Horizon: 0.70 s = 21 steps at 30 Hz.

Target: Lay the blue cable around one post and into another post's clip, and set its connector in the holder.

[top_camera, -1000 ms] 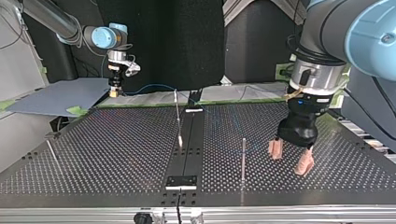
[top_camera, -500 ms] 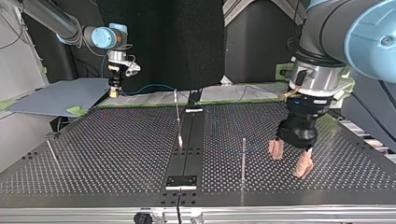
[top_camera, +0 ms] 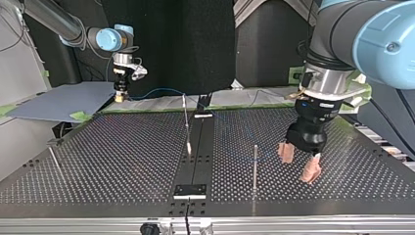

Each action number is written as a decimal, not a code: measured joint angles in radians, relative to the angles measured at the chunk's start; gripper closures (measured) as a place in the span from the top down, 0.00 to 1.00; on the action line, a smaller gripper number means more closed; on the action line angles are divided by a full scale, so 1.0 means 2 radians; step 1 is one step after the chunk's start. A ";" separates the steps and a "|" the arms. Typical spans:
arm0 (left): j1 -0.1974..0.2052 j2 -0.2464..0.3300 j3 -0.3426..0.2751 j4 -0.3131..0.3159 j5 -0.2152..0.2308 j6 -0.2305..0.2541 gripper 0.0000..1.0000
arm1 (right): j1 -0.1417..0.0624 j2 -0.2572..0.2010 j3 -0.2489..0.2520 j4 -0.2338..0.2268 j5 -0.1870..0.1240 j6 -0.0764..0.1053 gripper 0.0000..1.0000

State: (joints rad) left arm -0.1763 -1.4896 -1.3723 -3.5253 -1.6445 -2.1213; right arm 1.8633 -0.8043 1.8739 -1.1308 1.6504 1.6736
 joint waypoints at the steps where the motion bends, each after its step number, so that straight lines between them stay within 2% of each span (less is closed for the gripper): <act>1: 0.000 0.000 0.000 0.000 0.000 0.004 1.00 | 0.000 0.000 0.000 0.000 0.000 0.000 0.00; 21: -0.002 -0.001 0.000 0.000 0.002 0.091 1.00 | 0.000 0.000 0.000 0.000 0.000 0.000 0.00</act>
State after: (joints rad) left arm -0.1797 -1.4924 -1.3725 -3.5252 -1.6405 -1.9398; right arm 1.8633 -0.8043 1.8739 -1.1307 1.6507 1.6727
